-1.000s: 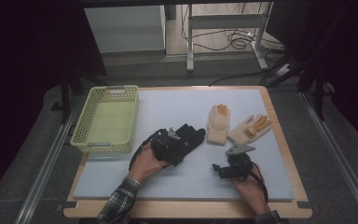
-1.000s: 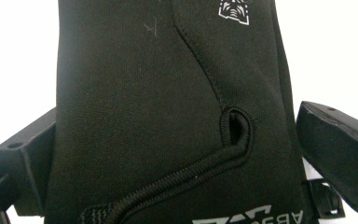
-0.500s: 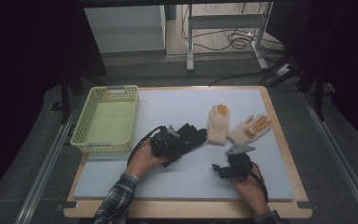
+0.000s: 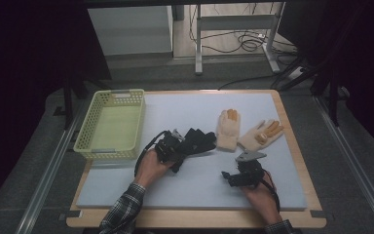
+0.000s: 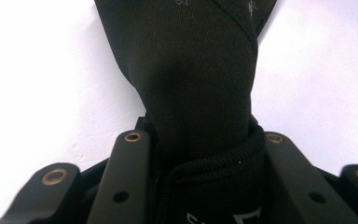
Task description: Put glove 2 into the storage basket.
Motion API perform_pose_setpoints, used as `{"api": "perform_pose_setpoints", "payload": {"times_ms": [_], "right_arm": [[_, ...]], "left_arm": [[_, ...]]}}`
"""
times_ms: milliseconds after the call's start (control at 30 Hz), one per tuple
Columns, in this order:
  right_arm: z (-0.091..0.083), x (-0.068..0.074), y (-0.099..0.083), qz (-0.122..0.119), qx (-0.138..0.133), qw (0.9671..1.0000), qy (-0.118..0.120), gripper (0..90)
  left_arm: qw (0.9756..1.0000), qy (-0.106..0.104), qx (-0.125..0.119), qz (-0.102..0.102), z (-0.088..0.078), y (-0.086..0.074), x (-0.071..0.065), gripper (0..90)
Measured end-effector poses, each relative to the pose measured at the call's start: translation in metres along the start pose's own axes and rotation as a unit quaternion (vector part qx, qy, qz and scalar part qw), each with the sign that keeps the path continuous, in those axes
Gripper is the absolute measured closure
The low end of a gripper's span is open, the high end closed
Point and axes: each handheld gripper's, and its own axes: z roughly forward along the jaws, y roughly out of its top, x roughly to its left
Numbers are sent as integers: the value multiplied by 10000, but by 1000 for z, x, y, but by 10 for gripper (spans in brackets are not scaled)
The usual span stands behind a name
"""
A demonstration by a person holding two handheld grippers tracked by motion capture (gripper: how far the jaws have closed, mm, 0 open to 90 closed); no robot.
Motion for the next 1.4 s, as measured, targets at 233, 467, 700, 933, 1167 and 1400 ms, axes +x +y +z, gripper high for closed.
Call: {"api": "perform_pose_setpoints", "payload": {"times_ms": [233,467,700,933,1167,1400], "right_arm": [[0,0,0,-1,0,10000,0,179],[0,0,0,-8,-4,10000,-1,178],[0,0,0,-12,-8,10000,0,178],[0,0,0,-21,-12,10000,-3,179],[0,0,0,-19,-13,10000,-2,179],[0,0,0,-17,-25,10000,-1,179]], "left_arm": [[9988,133,-214,-420,-13,4,9,691],[9969,330,-413,-587,-37,17,16,685],[9949,590,-536,-620,-61,27,24,676],[9916,842,-607,-775,-81,33,36,676],[9865,1150,-704,-925,-100,32,52,669],[9791,1458,-770,-1188,-121,23,71,666]]}}
